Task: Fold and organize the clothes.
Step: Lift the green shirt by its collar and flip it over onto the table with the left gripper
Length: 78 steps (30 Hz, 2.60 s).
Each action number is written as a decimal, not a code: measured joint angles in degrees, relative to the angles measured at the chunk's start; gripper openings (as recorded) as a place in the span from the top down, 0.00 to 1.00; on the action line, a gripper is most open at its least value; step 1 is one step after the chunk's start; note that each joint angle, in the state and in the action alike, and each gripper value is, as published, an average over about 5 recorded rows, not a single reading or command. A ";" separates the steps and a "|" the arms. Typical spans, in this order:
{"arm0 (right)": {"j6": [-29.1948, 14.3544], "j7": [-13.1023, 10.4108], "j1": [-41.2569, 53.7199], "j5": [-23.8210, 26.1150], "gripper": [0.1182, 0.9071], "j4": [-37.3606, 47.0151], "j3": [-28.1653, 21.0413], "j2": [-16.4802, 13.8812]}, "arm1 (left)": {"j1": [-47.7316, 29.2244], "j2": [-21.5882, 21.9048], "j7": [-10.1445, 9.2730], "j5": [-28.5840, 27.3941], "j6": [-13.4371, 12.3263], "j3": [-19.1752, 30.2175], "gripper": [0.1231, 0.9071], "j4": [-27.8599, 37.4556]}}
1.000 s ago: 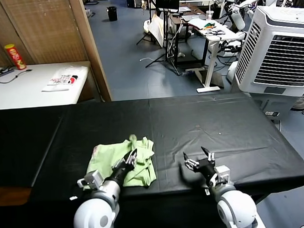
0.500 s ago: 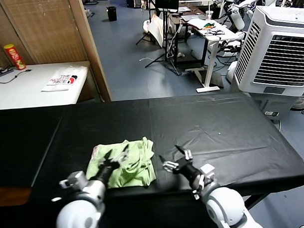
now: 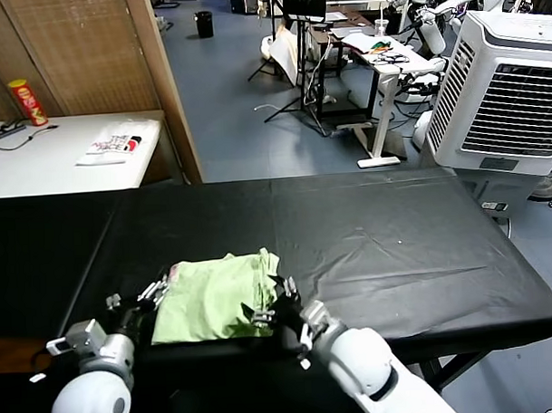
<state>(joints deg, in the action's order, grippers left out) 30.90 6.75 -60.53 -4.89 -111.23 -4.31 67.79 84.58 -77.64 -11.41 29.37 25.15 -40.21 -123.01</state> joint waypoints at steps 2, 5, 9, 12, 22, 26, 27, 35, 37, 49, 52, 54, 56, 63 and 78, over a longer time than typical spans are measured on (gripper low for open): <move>0.34 -0.85 -0.99 1.07 0.14 -0.61 0.56 -0.23 | -0.13 0.12 0.21 0.28 -0.08 -0.28 0.14 0.36; 0.54 -2.62 -3.04 2.55 0.14 -2.05 2.10 -0.26 | -0.43 0.35 1.13 1.39 -0.47 -0.53 0.14 0.90; 2.12 -5.53 -6.09 7.43 0.14 -4.00 4.59 0.60 | -0.72 0.09 2.87 3.01 -1.92 -0.57 0.14 2.08; 2.21 -7.50 -8.43 11.13 0.14 -5.13 6.50 1.10 | -0.67 -0.52 3.85 3.92 -3.38 -0.59 0.14 3.38; -4.75 -7.31 -13.98 4.27 0.14 -7.91 10.52 2.34 | 1.32 -3.72 5.44 11.23 -6.34 -0.72 0.14 5.85; -5.65 -6.34 -14.79 2.97 0.14 -8.28 10.54 2.80 | 2.18 -5.72 5.45 13.24 -7.60 -0.68 0.14 6.16; -5.78 -6.21 -14.86 2.78 0.14 -8.32 10.53 2.84 | 2.33 -6.23 5.45 13.60 -7.87 -0.67 0.14 6.18; -6.19 -5.87 -14.92 2.04 0.14 -8.33 10.51 3.07 | 3.47 -9.59 5.81 13.91 -9.34 -0.02 0.14 6.23; -6.22 -5.83 -14.88 1.97 0.14 -8.33 10.50 3.14 | 3.80 -10.21 6.07 13.80 -9.75 0.12 0.14 6.25; -6.27 -5.66 -14.67 1.88 0.14 -8.11 10.35 3.55 | 5.16 -12.99 6.92 12.48 -11.45 1.16 0.26 6.32; -6.27 -5.65 -14.63 1.88 0.14 -8.10 10.35 3.56 | 5.18 -13.27 7.00 12.30 -11.71 1.36 0.40 6.57; -6.26 -5.64 -14.63 1.88 0.14 -8.09 10.36 3.60 | 5.14 -13.36 7.02 12.27 -11.79 1.43 0.51 6.80; -6.26 -5.63 -14.64 1.88 0.14 -8.07 10.37 3.63 | 5.08 -13.47 7.04 12.25 -11.82 1.52 0.66 7.09; -6.10 -5.41 -14.59 1.90 0.14 -8.06 10.60 3.60 | 4.21 -13.89 7.00 12.22 -11.22 1.96 0.98 8.03; -6.16 -5.47 -15.54 2.20 0.14 -8.48 11.96 5.07 | -3.08 -4.34 8.01 -3.50 -8.70 -0.69 0.98 11.66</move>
<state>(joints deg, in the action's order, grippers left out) 24.73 1.28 -76.07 -2.69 -119.71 7.65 72.86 81.49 -81.98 -3.40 25.87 16.46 -40.90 -111.36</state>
